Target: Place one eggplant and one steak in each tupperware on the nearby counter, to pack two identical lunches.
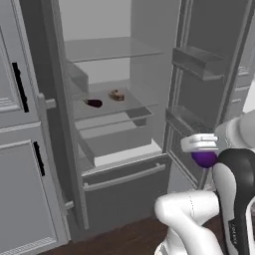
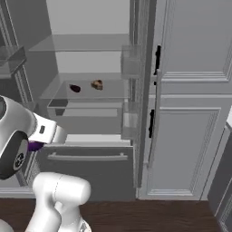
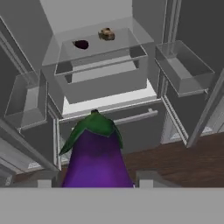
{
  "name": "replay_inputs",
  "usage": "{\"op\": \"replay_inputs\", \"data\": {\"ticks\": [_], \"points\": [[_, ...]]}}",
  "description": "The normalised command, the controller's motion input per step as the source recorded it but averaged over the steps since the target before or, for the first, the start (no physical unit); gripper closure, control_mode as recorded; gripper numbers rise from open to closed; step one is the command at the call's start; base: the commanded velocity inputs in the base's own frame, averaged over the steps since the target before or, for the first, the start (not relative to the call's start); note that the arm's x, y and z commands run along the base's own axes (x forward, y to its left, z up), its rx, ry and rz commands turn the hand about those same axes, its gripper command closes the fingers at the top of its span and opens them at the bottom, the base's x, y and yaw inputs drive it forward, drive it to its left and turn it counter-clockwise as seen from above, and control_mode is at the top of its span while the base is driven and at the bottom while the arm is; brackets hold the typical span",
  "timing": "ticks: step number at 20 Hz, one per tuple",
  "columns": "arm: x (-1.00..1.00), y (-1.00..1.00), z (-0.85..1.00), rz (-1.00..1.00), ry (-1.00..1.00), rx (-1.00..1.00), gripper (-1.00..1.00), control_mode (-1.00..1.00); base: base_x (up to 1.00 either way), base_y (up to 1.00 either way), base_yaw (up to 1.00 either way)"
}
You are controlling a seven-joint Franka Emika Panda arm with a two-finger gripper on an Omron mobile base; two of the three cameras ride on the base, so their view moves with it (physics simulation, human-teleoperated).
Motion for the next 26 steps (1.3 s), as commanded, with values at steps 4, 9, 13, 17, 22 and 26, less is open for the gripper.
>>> {"op": "replay_inputs", "data": {"ticks": [4, 9, 13, 17, 22, 26], "points": [[0.00, 0.00, 0.00, 0.00, 0.00, 0.00, 1.00, 1.00, -0.62, -0.32, -0.51], [0.00, 0.00, 0.00, 0.00, 0.00, 0.00, 1.00, 1.00, -0.42, -0.33, -0.56], [0.00, 0.00, 0.00, 0.00, 0.00, 0.00, 1.00, 1.00, -0.13, -0.39, -0.59], [0.00, 0.00, 0.00, 0.00, 0.00, 0.00, 1.00, 1.00, 0.00, -0.46, -0.61], [0.00, 0.00, 0.00, 0.00, 0.00, 0.00, 1.00, 1.00, 0.04, -0.58, -0.60], [0.00, 0.00, 0.00, 0.00, 0.00, 0.00, 1.00, 1.00, 0.31, -0.65, -0.58]]}}
